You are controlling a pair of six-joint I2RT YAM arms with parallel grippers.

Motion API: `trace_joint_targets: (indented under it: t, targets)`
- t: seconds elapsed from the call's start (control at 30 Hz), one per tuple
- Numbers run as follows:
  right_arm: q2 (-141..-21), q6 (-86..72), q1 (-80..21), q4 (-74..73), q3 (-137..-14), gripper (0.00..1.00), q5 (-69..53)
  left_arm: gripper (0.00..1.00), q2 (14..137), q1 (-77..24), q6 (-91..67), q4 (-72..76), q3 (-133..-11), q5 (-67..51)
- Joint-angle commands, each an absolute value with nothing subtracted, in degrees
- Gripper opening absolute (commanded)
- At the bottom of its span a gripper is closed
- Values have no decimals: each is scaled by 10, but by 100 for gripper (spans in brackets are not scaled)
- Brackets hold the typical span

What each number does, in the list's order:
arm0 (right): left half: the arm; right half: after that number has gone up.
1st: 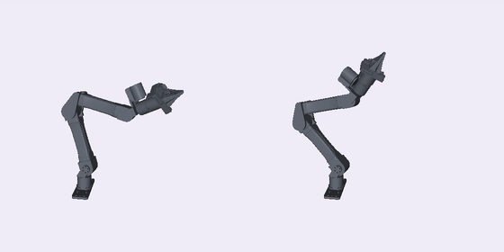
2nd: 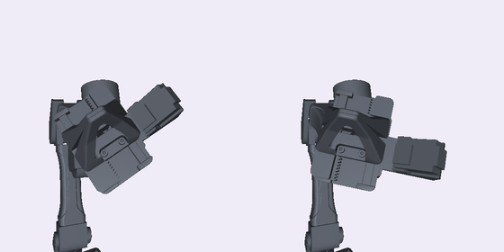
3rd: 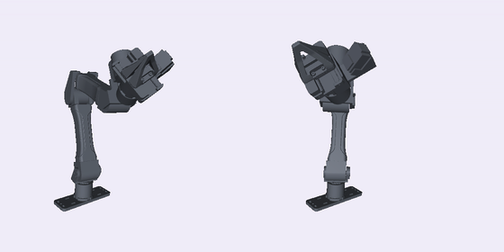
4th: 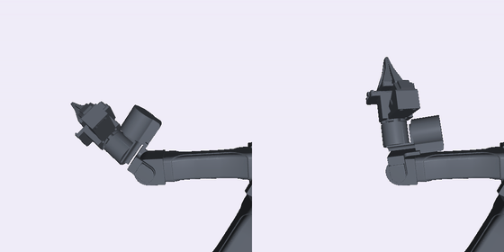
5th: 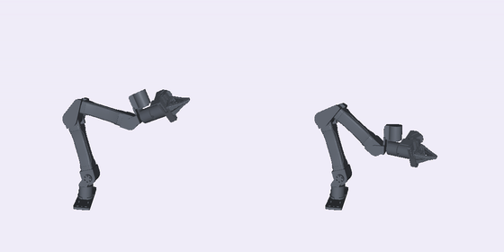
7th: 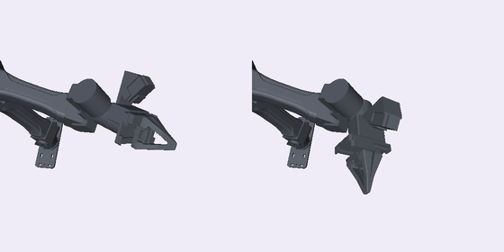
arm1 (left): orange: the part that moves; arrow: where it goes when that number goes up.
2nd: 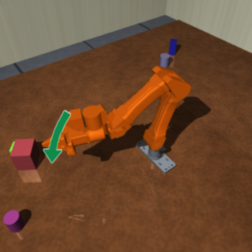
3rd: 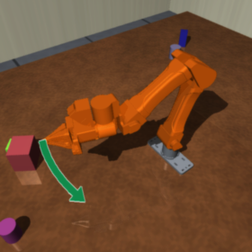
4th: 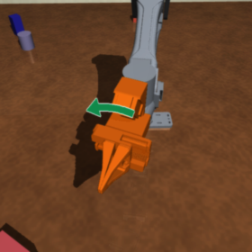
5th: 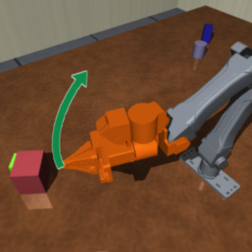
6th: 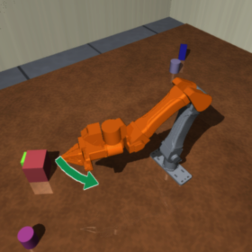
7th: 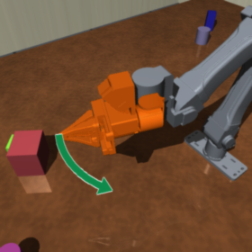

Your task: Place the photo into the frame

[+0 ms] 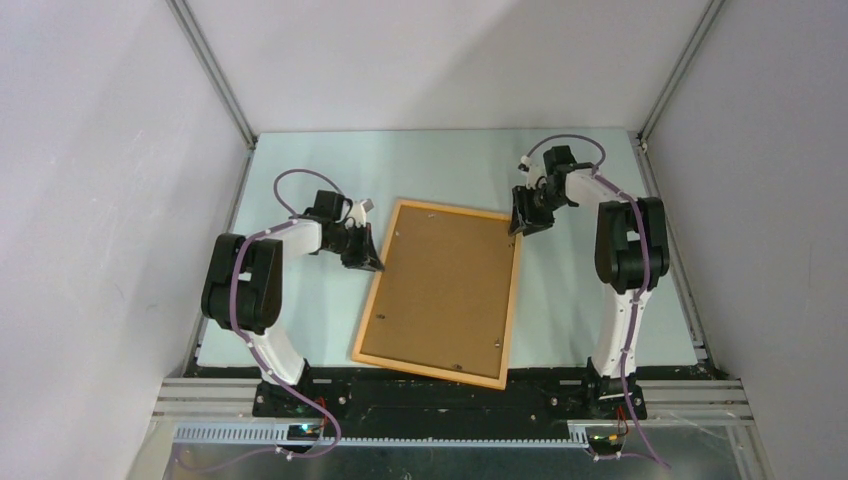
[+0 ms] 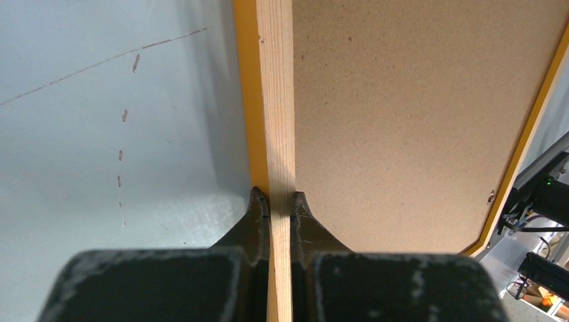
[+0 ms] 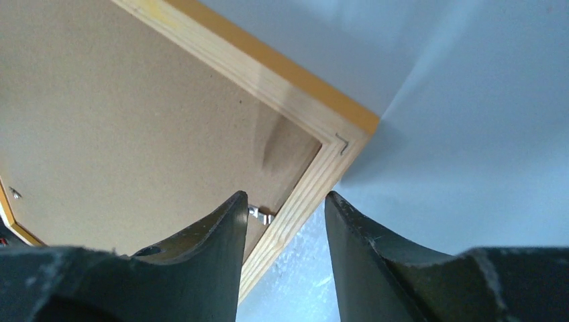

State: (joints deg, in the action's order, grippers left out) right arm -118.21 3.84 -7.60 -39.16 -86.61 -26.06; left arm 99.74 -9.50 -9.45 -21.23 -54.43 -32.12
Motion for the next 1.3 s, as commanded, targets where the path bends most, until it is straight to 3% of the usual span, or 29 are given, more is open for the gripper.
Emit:
trace_joint_targets:
  t: [0.0,0.3,0.57,0.8,1.27]
  targets:
    - [-1205,24,-80,-390,-914,51,-290,0,985,-94,-91,-215,-543,-371]
    - [-1250,20,-96,-407,-1003,51,-305,0,989,-92,-98,-209,-546,-376]
    - [-1333,36,-120,-456,-1191,53,-326,0,990,-91,-104,-204,-550,-361]
    - [-1361,38,-129,-488,-1278,57,-295,11,988,-85,-113,-204,-549,-329]
    - [-1064,78,-91,-402,-858,63,-247,69,951,-72,-124,-204,-543,-292]
